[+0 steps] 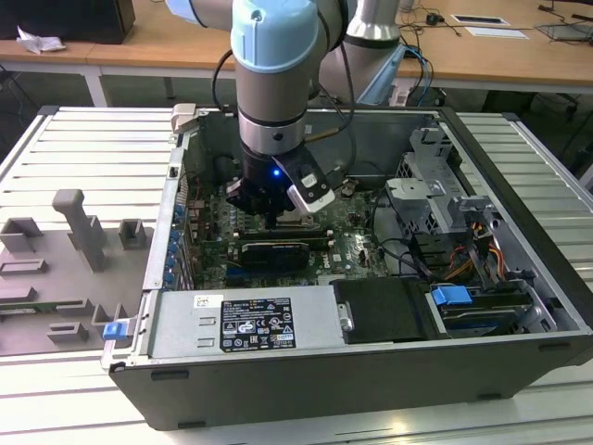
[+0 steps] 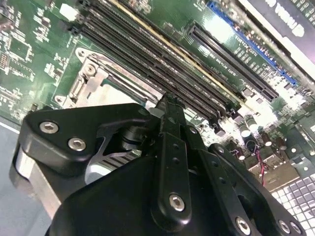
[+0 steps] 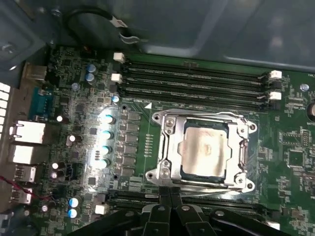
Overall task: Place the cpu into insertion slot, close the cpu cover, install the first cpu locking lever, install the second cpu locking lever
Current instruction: 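Install the second cpu locking lever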
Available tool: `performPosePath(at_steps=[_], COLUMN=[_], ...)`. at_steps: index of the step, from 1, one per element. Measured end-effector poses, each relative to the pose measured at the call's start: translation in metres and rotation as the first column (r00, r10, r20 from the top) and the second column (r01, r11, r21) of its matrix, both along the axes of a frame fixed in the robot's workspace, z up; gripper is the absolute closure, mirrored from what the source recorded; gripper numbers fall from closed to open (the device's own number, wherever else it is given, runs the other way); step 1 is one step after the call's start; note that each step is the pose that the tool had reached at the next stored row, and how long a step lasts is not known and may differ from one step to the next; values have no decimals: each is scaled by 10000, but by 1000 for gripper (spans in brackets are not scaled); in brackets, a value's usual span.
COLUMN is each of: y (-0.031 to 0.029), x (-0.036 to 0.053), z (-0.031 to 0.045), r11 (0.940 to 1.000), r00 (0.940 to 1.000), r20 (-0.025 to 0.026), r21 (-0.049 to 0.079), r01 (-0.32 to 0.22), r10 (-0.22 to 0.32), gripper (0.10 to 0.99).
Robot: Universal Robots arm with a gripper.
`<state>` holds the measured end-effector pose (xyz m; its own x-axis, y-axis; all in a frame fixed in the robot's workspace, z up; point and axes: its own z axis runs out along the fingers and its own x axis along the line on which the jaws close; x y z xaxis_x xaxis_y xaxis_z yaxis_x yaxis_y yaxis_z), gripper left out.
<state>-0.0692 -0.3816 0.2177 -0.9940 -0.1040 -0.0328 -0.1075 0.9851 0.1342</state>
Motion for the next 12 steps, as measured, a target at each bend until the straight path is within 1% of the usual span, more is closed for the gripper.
performPosePath(at_steps=[2, 4, 7, 11, 12], y=[-19, -36, -64, -86, -94], x=[-29, -37, -67, -75, -78], z=[-20, -43, -60, -96, -105], r11=[9999, 9998, 9991, 9983, 9978], r00=[10000, 10000, 10000, 10000, 10000], r20=[5, 6, 7, 8, 7], r21=[157, 224, 414, 589, 666], r01=[-9, -6, -18, -30, -34], r10=[9, 6, 18, 29, 33], gripper=[980, 980, 980, 980, 980])
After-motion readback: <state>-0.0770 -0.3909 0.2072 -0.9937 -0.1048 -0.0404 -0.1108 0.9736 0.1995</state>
